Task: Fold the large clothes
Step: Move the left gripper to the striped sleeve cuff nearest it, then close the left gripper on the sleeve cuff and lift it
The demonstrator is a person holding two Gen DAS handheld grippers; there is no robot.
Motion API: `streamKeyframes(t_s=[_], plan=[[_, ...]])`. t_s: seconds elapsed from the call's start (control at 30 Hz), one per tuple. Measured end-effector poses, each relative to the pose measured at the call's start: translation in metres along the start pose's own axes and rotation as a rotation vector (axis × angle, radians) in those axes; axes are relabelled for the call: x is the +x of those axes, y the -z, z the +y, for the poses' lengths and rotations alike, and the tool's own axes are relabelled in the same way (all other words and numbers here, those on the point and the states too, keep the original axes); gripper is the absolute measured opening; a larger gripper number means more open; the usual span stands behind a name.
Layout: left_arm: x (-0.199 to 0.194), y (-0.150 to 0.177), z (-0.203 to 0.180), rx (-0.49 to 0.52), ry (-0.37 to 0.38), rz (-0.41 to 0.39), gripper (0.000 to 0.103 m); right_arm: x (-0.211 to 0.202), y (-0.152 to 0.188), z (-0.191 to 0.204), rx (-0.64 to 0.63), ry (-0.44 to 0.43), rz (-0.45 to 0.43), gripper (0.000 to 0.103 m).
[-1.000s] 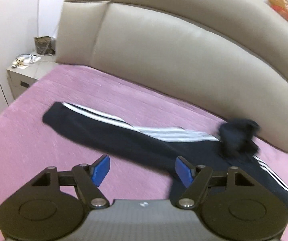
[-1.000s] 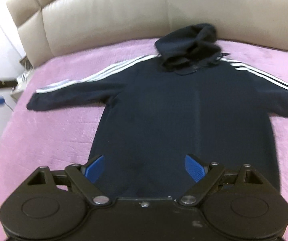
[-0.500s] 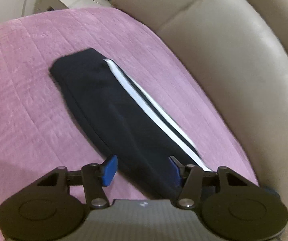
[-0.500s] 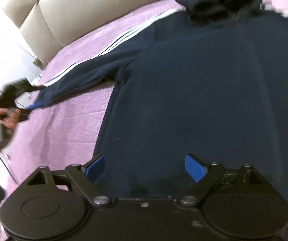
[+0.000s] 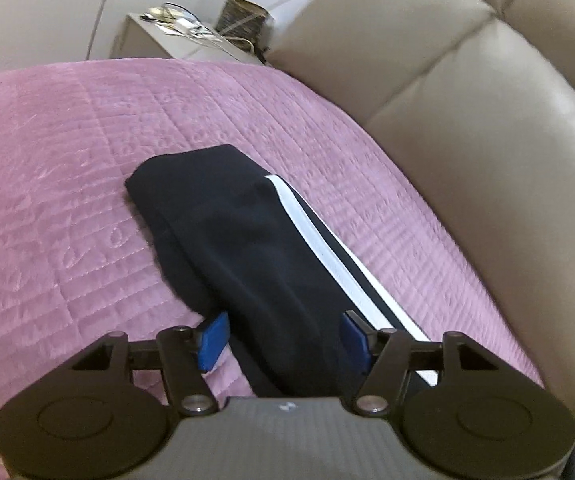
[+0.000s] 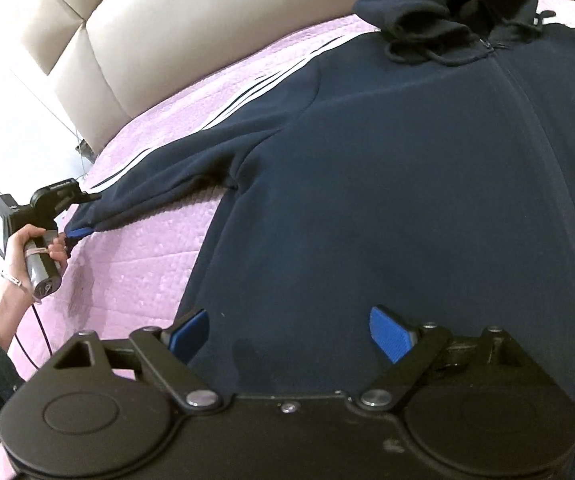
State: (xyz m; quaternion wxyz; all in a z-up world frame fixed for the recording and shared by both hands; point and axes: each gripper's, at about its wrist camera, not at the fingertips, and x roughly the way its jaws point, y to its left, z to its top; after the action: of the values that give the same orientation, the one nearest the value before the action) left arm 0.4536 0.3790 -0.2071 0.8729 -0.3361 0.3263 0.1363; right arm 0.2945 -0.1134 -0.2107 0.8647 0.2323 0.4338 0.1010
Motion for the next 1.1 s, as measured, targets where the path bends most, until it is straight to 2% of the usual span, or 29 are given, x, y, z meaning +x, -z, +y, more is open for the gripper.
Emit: streamKeyframes(t_s=[0.03, 0.07, 0.17, 0.23, 0.27, 0.3, 0.33, 0.4, 0.43, 0.5, 0.53, 0.63, 0.77, 0.8, 0.83, 0.87, 0.9, 0.93, 1.03, 1.1], plan=[[-0.003, 0.003, -0.001, 0.02, -0.026, -0.019, 0.023, -0.003, 0.0, -0.002, 0.008, -0.01, -0.004, 0.103], [-0.008, 0.007, -0.002, 0.051, -0.081, -0.037, 0.008, -0.005, 0.001, -0.005, 0.02, -0.026, -0.01, 0.103], [-0.027, 0.017, 0.006, 0.05, -0.016, -0.106, 0.007, -0.005, 0.004, -0.013, 0.059, -0.068, -0.026, 0.103], [-0.043, 0.023, 0.008, 0.065, 0.019, -0.187, 0.008, -0.006, 0.004, -0.018, 0.081, -0.092, -0.031, 0.103], [-0.046, 0.024, 0.008, 0.07, 0.015, -0.208, 0.009, -0.007, 0.003, -0.02, 0.083, -0.099, -0.031, 0.103], [-0.045, 0.023, 0.007, 0.065, 0.003, -0.195, 0.011, -0.007, 0.003, -0.02, 0.081, -0.103, -0.033, 0.103], [-0.038, 0.021, 0.009, 0.049, -0.008, -0.165, 0.017, -0.007, 0.003, -0.019, 0.079, -0.102, -0.034, 0.103], [-0.026, 0.017, 0.016, -0.022, -0.042, -0.099, 0.018, -0.007, 0.003, -0.017, 0.07, -0.095, -0.034, 0.103], [-0.024, 0.016, 0.021, -0.06, -0.042, -0.096, 0.018, -0.007, 0.003, -0.016, 0.065, -0.089, -0.033, 0.103], [-0.027, 0.015, 0.029, -0.109, -0.056, -0.121, 0.029, -0.007, 0.003, -0.012, 0.049, -0.077, -0.024, 0.103], [-0.028, 0.015, 0.029, -0.116, -0.075, -0.13, 0.038, -0.006, 0.003, -0.012, 0.041, -0.073, -0.022, 0.103], [-0.022, 0.008, 0.034, -0.119, -0.06, -0.146, 0.043, -0.003, 0.003, -0.012, 0.036, -0.071, -0.026, 0.103], [-0.006, -0.008, 0.045, -0.173, -0.027, -0.183, 0.056, -0.002, 0.005, -0.012, 0.021, -0.081, -0.034, 0.103], [-0.005, -0.012, 0.045, -0.175, -0.021, -0.196, 0.055, -0.002, 0.004, -0.012, 0.016, -0.085, -0.034, 0.103], [-0.003, -0.015, 0.047, -0.174, -0.026, -0.224, 0.04, -0.002, 0.005, -0.013, 0.014, -0.089, -0.033, 0.103], [-0.005, -0.017, 0.047, -0.156, -0.063, -0.247, 0.013, -0.002, 0.005, -0.013, 0.013, -0.093, -0.033, 0.103], [-0.008, -0.017, 0.046, -0.132, -0.072, -0.244, 0.013, -0.001, 0.005, -0.014, 0.009, -0.098, -0.033, 0.103], [-0.011, -0.019, 0.044, -0.095, -0.047, -0.258, 0.013, -0.001, 0.006, -0.015, -0.006, -0.103, -0.033, 0.103], [-0.03, -0.016, 0.017, 0.102, -0.038, -0.335, 0.011, -0.001, 0.011, -0.014, -0.076, -0.119, -0.05, 0.103], [-0.048, -0.012, -0.003, 0.172, -0.002, -0.371, 0.011, 0.0, 0.01, -0.014, -0.083, -0.122, -0.042, 0.103]])
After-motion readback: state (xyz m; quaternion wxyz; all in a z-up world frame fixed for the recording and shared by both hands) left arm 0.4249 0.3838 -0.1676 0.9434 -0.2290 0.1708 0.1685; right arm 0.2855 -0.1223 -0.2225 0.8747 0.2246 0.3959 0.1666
